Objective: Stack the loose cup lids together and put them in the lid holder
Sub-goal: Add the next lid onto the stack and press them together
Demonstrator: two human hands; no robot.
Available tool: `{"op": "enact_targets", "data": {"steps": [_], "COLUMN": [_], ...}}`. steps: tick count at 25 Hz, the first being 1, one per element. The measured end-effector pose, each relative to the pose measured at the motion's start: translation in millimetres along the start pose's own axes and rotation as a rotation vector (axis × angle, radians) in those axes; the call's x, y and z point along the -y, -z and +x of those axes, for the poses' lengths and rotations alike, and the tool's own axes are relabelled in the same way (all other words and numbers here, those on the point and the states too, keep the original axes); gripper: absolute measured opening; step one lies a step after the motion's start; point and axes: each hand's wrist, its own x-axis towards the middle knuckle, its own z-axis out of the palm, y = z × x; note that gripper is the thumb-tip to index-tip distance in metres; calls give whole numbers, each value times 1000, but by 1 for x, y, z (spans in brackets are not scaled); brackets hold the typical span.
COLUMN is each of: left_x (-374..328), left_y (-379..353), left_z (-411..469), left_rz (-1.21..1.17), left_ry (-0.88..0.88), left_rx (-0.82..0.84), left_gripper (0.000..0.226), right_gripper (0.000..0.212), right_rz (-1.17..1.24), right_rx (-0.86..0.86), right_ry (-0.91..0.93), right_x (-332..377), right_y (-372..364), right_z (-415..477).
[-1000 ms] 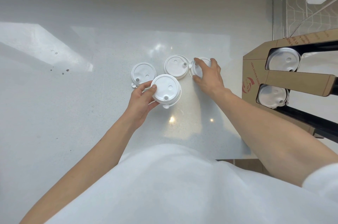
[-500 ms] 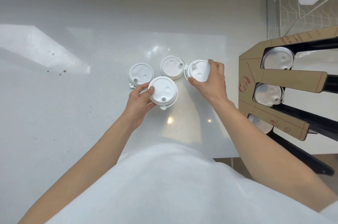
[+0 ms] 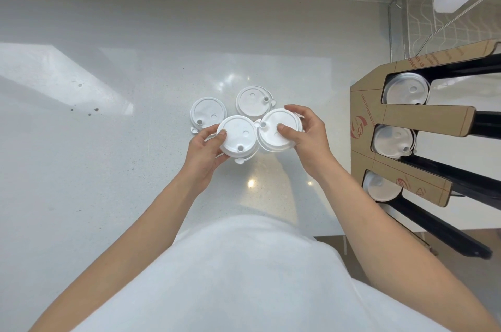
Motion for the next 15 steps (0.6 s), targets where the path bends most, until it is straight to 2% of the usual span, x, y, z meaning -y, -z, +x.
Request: {"op": "enact_targets", "data": {"steps": [4, 11, 15], "left_x": [1, 2, 3], "left_y": [-1, -1, -2], "left_z": [-2, -2, -2], "left_rz": [-2, -6, -8], "left_ry": [-2, -6, -11], "left_rx": [1, 11, 14], "left_gripper": [41, 40, 40], "right_gripper": [48, 24, 30], "right_rz": [74, 47, 12], "right_rx": [20, 156, 172], "right_ry": [-52, -61, -92], "right_x": [1, 4, 0], "right_y": [0, 1, 2], "right_z": [-2, -5, -5]}}
